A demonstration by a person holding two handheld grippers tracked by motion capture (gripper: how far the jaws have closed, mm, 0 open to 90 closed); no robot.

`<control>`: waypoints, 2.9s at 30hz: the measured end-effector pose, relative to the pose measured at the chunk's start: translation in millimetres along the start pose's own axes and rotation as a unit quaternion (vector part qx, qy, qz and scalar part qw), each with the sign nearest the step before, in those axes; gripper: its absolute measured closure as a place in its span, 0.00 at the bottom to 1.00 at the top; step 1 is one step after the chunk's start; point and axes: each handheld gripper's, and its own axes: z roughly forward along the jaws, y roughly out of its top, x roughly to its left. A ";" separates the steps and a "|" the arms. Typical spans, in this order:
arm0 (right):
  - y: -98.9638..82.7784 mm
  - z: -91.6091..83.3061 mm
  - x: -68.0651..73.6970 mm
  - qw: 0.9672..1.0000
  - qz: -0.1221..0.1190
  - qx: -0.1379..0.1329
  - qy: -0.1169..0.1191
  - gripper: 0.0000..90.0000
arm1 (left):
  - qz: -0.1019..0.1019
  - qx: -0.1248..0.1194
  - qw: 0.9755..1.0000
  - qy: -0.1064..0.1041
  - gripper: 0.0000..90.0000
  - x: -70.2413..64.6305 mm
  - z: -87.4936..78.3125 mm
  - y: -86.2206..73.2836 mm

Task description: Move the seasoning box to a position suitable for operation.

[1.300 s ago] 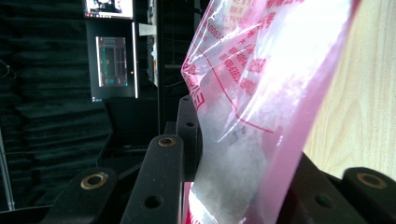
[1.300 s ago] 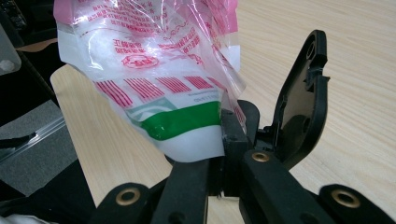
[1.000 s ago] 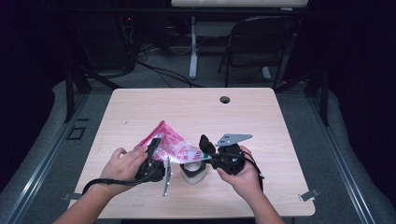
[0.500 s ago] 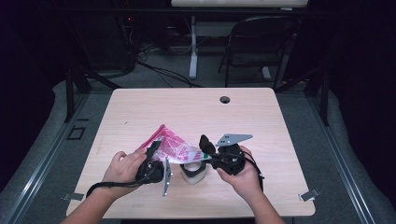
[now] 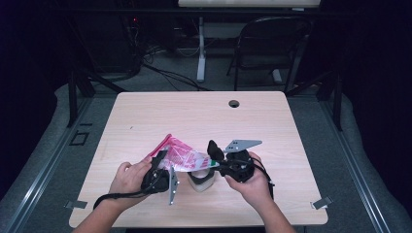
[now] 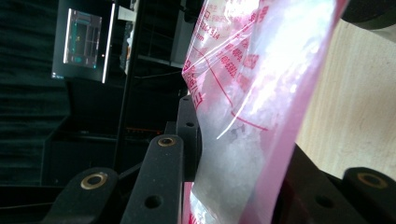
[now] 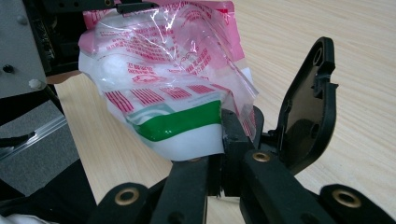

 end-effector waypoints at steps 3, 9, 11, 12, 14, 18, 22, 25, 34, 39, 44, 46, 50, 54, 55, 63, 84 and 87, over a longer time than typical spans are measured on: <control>-0.1 0.1 0.1 1.000 0.000 0.000 0.000 1.00 | -0.011 0.002 1.000 -0.001 0.85 -2.4 0.0 -0.9; -0.2 1.1 0.9 1.000 0.000 0.000 0.001 1.00 | -0.032 0.004 0.999 -0.003 0.85 -8.6 0.4 -3.4; -0.3 1.5 1.0 1.000 -0.002 0.000 0.002 1.00 | -0.039 0.002 0.999 -0.006 0.85 -10.5 0.4 -4.1; -0.4 1.5 1.1 1.000 -0.002 -0.001 0.002 1.00 | -0.044 0.001 0.999 -0.007 0.85 -11.2 0.4 -4.6; -0.2 1.1 1.3 1.000 -0.002 0.000 0.001 1.00 | -0.053 0.002 0.999 -0.008 0.85 -12.9 0.2 -5.6; -0.3 1.7 1.9 1.000 -0.005 0.002 0.002 1.00 | -0.064 0.001 0.998 -0.010 0.85 -14.1 0.3 -7.8; -0.1 1.8 2.8 1.000 -0.006 0.001 0.003 1.00 | -0.078 0.000 0.997 -0.012 0.85 -16.5 0.5 -10.4; 0.0 1.5 3.1 1.000 -0.007 0.000 0.006 0.99 | -0.091 0.000 0.996 -0.015 0.85 -18.8 0.9 -12.6; 0.2 1.3 2.9 1.000 -0.007 -0.003 0.009 0.95 | -0.145 -0.008 0.989 -0.033 0.85 -19.5 4.2 -22.3; 0.2 1.2 3.4 1.000 -0.005 -0.004 0.010 0.94 | -0.160 -0.008 0.986 -0.046 0.85 -22.2 6.4 -25.2; 0.2 1.0 3.2 1.000 -0.005 -0.005 0.008 0.94 | -0.164 -0.008 0.985 -0.051 0.86 -24.8 7.8 -25.1; 0.2 0.9 3.2 1.000 -0.005 -0.006 0.008 0.94 | -0.163 -0.008 0.985 -0.055 0.86 -26.1 8.6 -25.1; 0.2 1.0 3.1 1.000 -0.006 -0.004 0.007 0.94 | -0.166 -0.007 0.984 -0.061 0.86 -27.7 9.5 -25.3; 0.1 1.2 3.5 1.000 -0.006 -0.005 0.008 0.94 | -0.177 -0.008 0.981 -0.073 0.86 -28.6 10.8 -26.4; 0.1 1.2 3.6 1.000 -0.006 -0.005 0.008 0.94 | -0.176 -0.005 0.981 -0.077 0.86 -28.1 11.1 -27.1; -0.2 2.3 3.7 1.000 -0.008 -0.005 0.008 0.93 | -0.201 -0.006 0.974 -0.102 0.87 -29.1 14.9 -30.2; -0.4 2.3 1.8 1.000 0.001 0.007 0.014 0.93 | -0.280 -0.005 0.942 -0.183 0.88 -28.1 28.5 -45.3; -0.8 2.9 1.5 1.000 0.004 0.007 0.016 0.93 | -0.292 -0.004 0.937 -0.193 0.88 -28.2 30.7 -48.2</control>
